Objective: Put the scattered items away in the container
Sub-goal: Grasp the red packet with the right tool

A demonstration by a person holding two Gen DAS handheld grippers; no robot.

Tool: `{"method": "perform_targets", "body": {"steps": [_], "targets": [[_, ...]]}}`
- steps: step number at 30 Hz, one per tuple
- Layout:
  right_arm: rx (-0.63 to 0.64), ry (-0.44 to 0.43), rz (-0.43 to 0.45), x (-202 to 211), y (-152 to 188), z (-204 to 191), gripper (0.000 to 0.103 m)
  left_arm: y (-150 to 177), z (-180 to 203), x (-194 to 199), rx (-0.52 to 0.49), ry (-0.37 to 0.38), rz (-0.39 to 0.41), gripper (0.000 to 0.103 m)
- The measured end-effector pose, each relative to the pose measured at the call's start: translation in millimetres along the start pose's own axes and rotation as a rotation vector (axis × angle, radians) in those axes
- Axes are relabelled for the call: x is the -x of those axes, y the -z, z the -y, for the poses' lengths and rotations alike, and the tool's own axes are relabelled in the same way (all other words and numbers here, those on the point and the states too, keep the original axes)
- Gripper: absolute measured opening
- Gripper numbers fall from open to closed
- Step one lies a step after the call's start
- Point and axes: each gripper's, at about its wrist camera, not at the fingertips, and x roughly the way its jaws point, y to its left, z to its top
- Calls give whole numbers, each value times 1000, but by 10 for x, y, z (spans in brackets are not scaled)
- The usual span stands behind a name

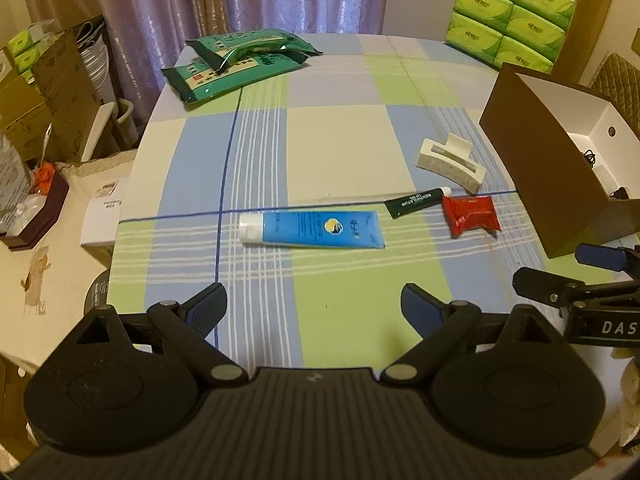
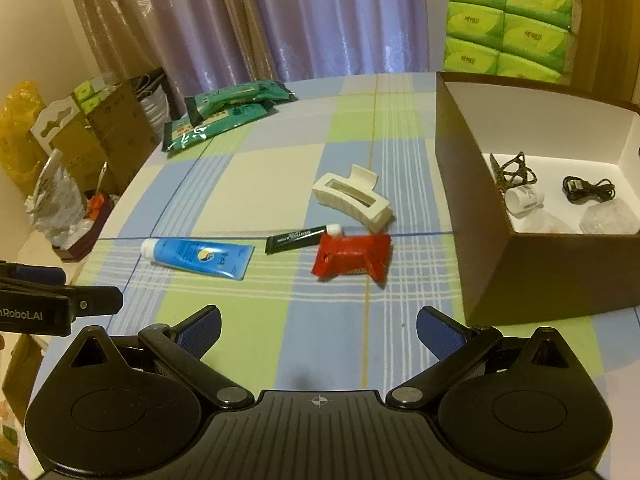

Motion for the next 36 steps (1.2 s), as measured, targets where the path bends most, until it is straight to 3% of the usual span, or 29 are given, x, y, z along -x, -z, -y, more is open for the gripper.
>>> {"method": "perform_targets", "body": {"steps": [16, 22, 25, 27, 32, 36], "targets": [[-8, 139, 35, -754, -205, 26, 101, -425, -264, -679, -68, 58, 3, 92], [-2, 162, 22, -986, -248, 69, 93, -495, -289, -866, -108, 95, -5, 92], [-16, 157, 4, -1087, -246, 112, 85, -508, -302, -923, -138, 111, -5, 92], [-24, 153, -10, -1133, -236, 143, 67, -516, -311, -958, -166, 121, -7, 92], [-8, 127, -22, -1114, -231, 182, 41, -532, -341, -1029, -257, 156, -2, 91], [-21, 107, -46, -1034, -221, 218, 38, -558, -338, -1079, -341, 191, 3, 91]]}}
